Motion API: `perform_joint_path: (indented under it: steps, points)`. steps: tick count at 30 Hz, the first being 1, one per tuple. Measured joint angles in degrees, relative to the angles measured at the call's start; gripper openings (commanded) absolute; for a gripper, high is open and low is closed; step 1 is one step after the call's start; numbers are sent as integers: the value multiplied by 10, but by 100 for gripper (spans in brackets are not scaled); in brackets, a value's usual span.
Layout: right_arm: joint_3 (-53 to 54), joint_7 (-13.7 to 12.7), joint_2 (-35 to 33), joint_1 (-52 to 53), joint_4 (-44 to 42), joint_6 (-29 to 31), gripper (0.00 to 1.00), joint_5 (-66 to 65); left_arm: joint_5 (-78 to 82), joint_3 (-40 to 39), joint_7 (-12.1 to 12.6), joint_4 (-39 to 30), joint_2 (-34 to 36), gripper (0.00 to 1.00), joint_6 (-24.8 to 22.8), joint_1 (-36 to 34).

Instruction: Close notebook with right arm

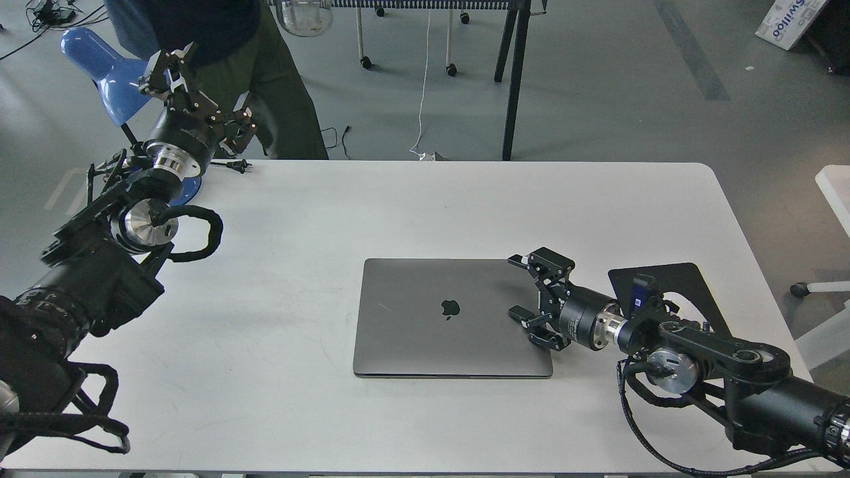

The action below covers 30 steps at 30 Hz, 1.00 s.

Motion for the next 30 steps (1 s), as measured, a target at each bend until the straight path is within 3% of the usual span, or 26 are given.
perform_joint_path:
  steps: [30]
  points:
    - [11,0,0,0,21,-12,100,-14,0,-1,0,0,0,100,0,0]
